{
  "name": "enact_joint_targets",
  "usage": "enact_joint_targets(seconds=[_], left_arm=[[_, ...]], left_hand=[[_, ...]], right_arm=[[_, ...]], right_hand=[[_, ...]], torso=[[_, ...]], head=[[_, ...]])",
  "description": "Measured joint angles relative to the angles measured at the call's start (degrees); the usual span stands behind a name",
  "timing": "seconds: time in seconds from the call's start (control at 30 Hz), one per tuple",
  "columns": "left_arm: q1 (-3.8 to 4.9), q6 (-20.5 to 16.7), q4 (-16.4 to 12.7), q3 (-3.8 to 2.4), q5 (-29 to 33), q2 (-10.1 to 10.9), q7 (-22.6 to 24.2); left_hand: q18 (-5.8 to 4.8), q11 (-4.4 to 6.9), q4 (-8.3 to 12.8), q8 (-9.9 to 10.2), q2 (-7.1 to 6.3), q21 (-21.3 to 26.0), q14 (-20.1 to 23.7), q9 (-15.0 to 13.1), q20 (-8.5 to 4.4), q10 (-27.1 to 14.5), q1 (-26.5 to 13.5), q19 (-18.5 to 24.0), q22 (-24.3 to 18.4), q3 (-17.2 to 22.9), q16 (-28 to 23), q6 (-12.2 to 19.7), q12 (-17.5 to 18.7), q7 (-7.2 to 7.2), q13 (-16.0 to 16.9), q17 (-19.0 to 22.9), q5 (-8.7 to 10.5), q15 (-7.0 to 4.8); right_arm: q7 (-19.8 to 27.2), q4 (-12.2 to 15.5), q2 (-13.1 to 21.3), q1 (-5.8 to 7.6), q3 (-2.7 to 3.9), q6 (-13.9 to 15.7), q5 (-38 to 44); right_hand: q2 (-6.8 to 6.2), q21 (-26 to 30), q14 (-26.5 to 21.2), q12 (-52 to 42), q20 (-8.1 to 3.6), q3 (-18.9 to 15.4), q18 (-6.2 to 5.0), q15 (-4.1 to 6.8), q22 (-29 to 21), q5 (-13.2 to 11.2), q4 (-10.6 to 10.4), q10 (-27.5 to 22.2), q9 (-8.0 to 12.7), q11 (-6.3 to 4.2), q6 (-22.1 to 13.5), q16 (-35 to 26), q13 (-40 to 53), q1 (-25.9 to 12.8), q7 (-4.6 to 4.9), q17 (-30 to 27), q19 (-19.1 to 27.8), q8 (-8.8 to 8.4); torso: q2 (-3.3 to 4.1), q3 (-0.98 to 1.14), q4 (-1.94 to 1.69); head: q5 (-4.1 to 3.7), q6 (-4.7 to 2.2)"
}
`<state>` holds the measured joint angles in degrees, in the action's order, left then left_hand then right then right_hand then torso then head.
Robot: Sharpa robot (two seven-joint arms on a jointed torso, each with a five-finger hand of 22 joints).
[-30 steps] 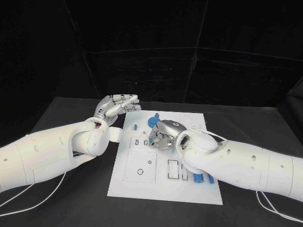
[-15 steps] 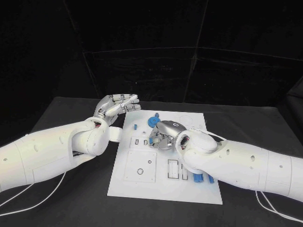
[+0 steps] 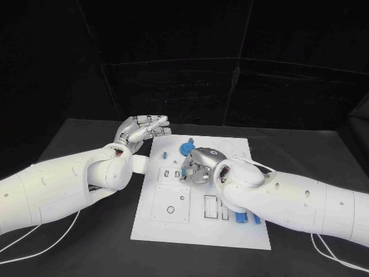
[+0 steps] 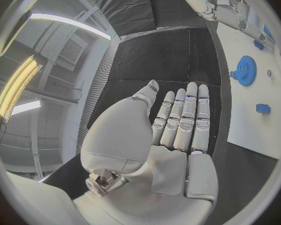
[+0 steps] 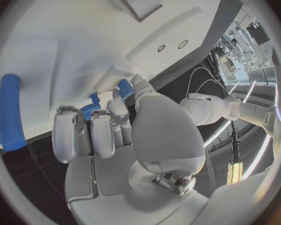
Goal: Assemble the parts on the task board
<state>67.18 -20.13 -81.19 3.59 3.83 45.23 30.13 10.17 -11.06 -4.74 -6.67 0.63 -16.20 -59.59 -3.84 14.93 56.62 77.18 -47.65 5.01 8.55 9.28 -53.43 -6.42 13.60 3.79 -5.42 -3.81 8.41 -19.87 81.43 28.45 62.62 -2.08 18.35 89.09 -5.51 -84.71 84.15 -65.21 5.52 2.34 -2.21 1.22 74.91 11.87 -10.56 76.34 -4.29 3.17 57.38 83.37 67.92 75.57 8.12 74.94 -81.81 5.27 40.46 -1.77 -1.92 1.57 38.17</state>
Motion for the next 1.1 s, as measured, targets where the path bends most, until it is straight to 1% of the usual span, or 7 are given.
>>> enact_joint_targets(seconds=[0.4, 0.57, 0.7, 0.83, 0.9, 1.0, 1.1], left_arm=[[0.00, 0.2, 0.2, 0.00, 0.0, 0.0, -0.2], [0.00, 1.1, 0.6, 0.00, -0.5, 0.1, -1.0], [0.00, 2.4, 1.0, 0.00, -2.0, 0.3, -2.3], [0.01, 3.8, 1.3, 0.00, -5.1, 0.4, -4.7], [0.13, 4.5, 1.3, 0.00, -7.4, 0.7, -6.8], [0.71, 5.6, 1.3, 0.02, -12.0, 1.2, -11.1], [1.73, 7.9, 1.1, 0.02, -18.1, 1.3, -17.5]], left_hand=[[0.00, 0.73, 0.9, 0.0, 0.01, 0.0, -1.6, -0.1, -0.44, 1.0, 0.0, -1.4, -0.2, 0.9, 0.0, -0.7, 0.0, -0.25, 0.0, -0.2, 0.00, -0.54], [0.00, 2.26, 0.8, -0.5, 0.29, -2.8, -8.6, -0.1, -2.57, 4.3, -0.9, -6.5, 0.8, 1.6, 3.3, -3.0, -0.5, -1.71, 0.2, -2.5, 0.00, -2.76], [-0.01, 3.37, 0.7, -0.5, 0.10, -5.2, -13.8, -0.1, -4.26, 6.7, -1.5, -10.5, 1.7, 2.5, 5.9, -4.1, -0.5, -2.38, 0.2, -4.9, 0.00, -4.30], [-0.02, 5.11, -0.4, -0.4, -0.67, -9.9, -22.6, -0.1, -6.92, 11.8, -3.8, -17.4, 3.9, 2.8, 12.5, -4.8, -2.0, -3.20, 1.1, -9.9, 0.00, -6.91], [-0.02, 5.93, -1.6, 0.0, -1.23, -13.1, -24.1, -0.1, -8.20, 14.2, -5.5, -21.2, 5.6, 1.9, 20.3, -4.9, -3.1, -4.18, 2.0, -16.2, 0.00, -7.90], [-0.02, 7.69, -3.0, -1.0, -1.76, -18.0, -24.4, -0.5, -9.80, 18.6, -7.1, -24.6, 8.3, 0.5, 43.1, -5.8, -6.2, -5.79, 4.6, -38.8, 0.00, -9.20], [-0.02, 8.64, -4.8, -2.3, -1.65, -22.2, -24.5, -1.1, -10.70, 20.5, -8.6, -26.3, 10.9, -0.8, 59.2, -7.0, -10.2, -6.61, 7.9, -56.5, 0.00, -10.16]], right_arm=[[-0.4, 0.9, 1.2, -0.30, -0.20, 3.9, -0.1], [3.6, 3.4, 4.0, -0.26, -0.12, 8.5, -1.6], [8.8, 6.0, 7.0, 0.48, -0.06, 11.3, -4.7], [13.4, 8.5, 10.6, 2.12, 0.79, 12.6, -9.8], [15.2, 9.3, 12.3, 3.32, 1.41, 12.8, -13.1], [17.0, 9.6, 14.8, 5.59, 1.94, 12.8, -18.5], [18.0, 9.6, 17.2, 7.44, 2.32, 12.6, -23.8]], right_hand=[[-0.22, 0.5, -0.2, 0.0, 0.21, -3.5, 0.00, -0.21, 0.0, -0.5, -2.0, -0.2, -0.2, 0.21, -1.1, -0.4, -0.1, -0.5, 0.29, 0.0, 0.2, 0.00], [-1.47, 2.3, -0.1, 2.1, 0.62, -8.4, -0.85, -0.72, 0.0, -5.2, -5.7, -2.2, 0.0, 1.07, -3.5, -2.2, -1.8, -1.7, 1.05, -0.3, 2.9, -0.99], [-3.24, 3.2, -0.1, 3.6, 1.00, -11.1, -0.93, -1.12, -1.2, -6.9, -6.5, -3.2, 0.0, 1.35, -4.3, -3.0, -3.5, -2.3, 1.41, -1.3, 3.9, -0.99], [-2.60, 3.8, -0.1, 4.0, 1.11, -11.3, -0.92, -1.13, -2.1, -7.7, -6.4, -3.8, 0.0, 1.53, -4.5, -3.4, -4.1, -2.5, 1.61, -1.8, 4.2, -0.99], [-1.63, 4.0, -0.1, 4.0, 1.10, -11.1, -0.92, -1.13, -2.4, -7.7, -6.3, -3.8, 0.0, 1.53, -4.5, -3.7, -4.3, -2.4, 1.61, -2.0, 4.6, -0.99], [-0.15, 4.5, -0.1, 4.0, 1.11, -10.5, -0.92, -1.13, -3.1, -7.7, -6.1, -4.0, -0.1, 1.33, -4.7, -4.1, -4.4, -1.7, 1.46, -2.3, 5.0, -0.99], [0.56, 4.7, -0.1, 4.1, 1.09, -10.4, -1.86, -1.13, -3.4, -7.0, -6.0, -4.1, -0.1, 1.45, -4.7, -4.4, -4.6, -1.2, 1.46, -2.7, 5.1, -0.81]], torso=[[0.00, 0.06, 0.05], [-0.06, 0.09, 0.05], [-0.15, 0.09, 0.05], [-0.33, 0.26, -0.03], [-0.51, 0.40, -0.04], [-0.86, 0.60, 0.04], [-1.32, 0.80, 0.26]], head=[[-0.02, -0.18], [0.12, -0.38], [0.36, -0.52], [0.69, -0.54], [0.81, -0.53], [1.04, -0.43], [1.32, -0.23]])
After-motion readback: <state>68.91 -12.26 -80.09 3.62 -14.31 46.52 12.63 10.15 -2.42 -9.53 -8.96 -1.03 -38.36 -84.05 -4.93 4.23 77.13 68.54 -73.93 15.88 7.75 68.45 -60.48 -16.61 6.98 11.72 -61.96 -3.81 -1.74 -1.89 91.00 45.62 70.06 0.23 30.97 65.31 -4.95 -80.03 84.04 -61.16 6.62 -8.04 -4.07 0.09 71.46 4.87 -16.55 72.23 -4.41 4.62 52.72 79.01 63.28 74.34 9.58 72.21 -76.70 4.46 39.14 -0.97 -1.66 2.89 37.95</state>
